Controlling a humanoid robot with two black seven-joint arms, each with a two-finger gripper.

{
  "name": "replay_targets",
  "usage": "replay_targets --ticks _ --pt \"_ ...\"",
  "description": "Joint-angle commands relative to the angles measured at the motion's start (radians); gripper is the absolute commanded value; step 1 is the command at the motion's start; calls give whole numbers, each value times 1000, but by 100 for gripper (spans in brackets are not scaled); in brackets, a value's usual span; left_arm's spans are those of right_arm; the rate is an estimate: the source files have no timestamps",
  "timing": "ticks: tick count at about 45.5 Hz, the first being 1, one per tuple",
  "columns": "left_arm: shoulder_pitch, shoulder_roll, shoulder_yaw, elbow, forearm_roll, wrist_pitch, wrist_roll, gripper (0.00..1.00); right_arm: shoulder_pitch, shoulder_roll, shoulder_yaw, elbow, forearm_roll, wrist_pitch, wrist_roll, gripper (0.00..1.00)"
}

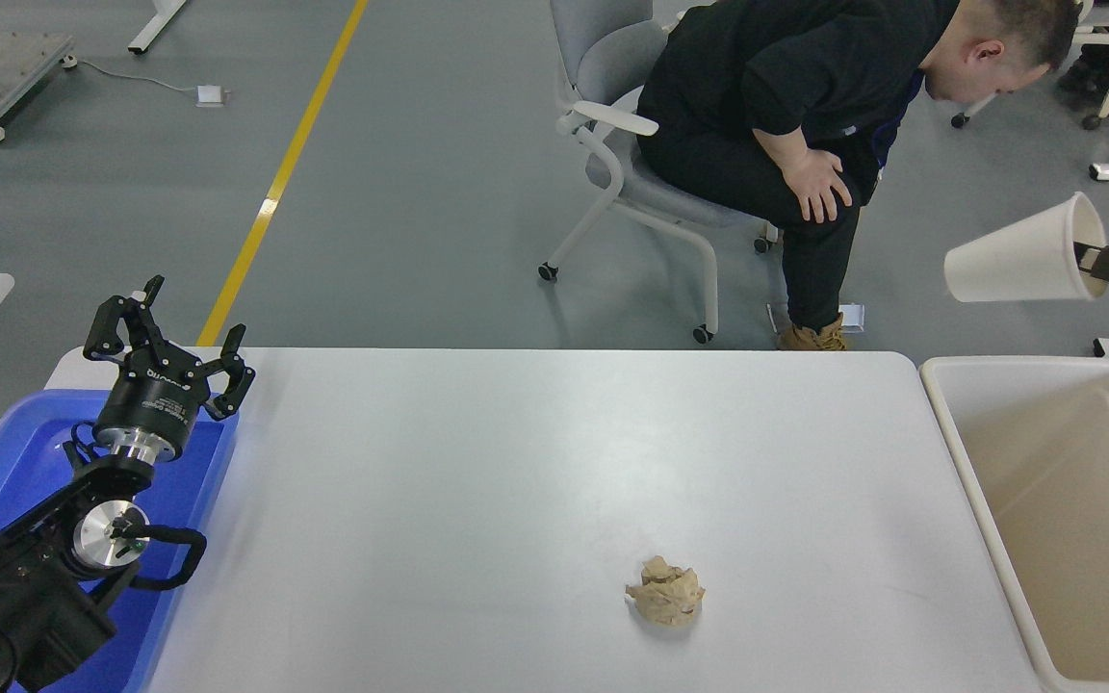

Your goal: Clean the table surface

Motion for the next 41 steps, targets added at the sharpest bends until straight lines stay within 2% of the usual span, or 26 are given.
replay_targets --ticks 1,6,22,33,41 --pt "0 1 0 0 0 0 0 100 -146 182 1 -412 68 47 -5 0" --pt "0 1 0 0 0 0 0 100 -192 232 -12 -495 73 46 -33 0" --pt "0 -1 0 0 0 0 0 100 -281 266 -38 -503 196 21 -289 0" --pt "0 1 0 0 0 0 0 100 -335 341 -32 -552 203 -20 -372 0" --pt "0 1 0 0 0 0 0 100 -378 392 -32 -553 203 -54 -386 0"
